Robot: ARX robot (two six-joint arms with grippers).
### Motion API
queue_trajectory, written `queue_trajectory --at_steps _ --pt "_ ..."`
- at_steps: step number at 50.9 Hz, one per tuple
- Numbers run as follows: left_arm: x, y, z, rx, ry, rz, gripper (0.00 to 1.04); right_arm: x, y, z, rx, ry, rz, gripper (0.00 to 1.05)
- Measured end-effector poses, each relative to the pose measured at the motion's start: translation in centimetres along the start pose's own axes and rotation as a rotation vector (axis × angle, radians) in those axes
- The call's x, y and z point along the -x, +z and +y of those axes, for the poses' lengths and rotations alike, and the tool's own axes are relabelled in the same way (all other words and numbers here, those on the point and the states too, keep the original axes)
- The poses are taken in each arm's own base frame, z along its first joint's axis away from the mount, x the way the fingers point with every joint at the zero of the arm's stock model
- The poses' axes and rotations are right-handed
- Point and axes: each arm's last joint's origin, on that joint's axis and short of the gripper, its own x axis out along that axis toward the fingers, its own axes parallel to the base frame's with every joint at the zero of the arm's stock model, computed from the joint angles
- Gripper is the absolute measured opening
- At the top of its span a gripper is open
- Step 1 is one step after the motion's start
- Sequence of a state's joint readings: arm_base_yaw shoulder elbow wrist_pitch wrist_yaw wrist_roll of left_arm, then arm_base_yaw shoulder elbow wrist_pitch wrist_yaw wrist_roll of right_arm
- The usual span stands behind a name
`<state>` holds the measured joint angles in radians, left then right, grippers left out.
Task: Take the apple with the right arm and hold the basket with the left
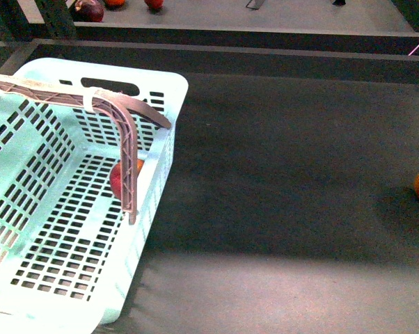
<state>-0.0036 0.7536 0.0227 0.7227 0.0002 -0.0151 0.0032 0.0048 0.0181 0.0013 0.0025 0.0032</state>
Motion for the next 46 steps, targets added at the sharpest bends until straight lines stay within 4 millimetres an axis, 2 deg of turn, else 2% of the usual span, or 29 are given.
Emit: queue_trajectory --at_steps 16,46 --pt "1.7 0.5 0.0 -0.002 0.0 -0.018 0.03 0.0 0.0 0.0 0.0 0.0 0.0 0.96" --pt "3.5 0.7 0.0 -0.003 0.0 -0.024 0.03 0.0 0.0 0.0 0.0 0.0 0.0 0.96"
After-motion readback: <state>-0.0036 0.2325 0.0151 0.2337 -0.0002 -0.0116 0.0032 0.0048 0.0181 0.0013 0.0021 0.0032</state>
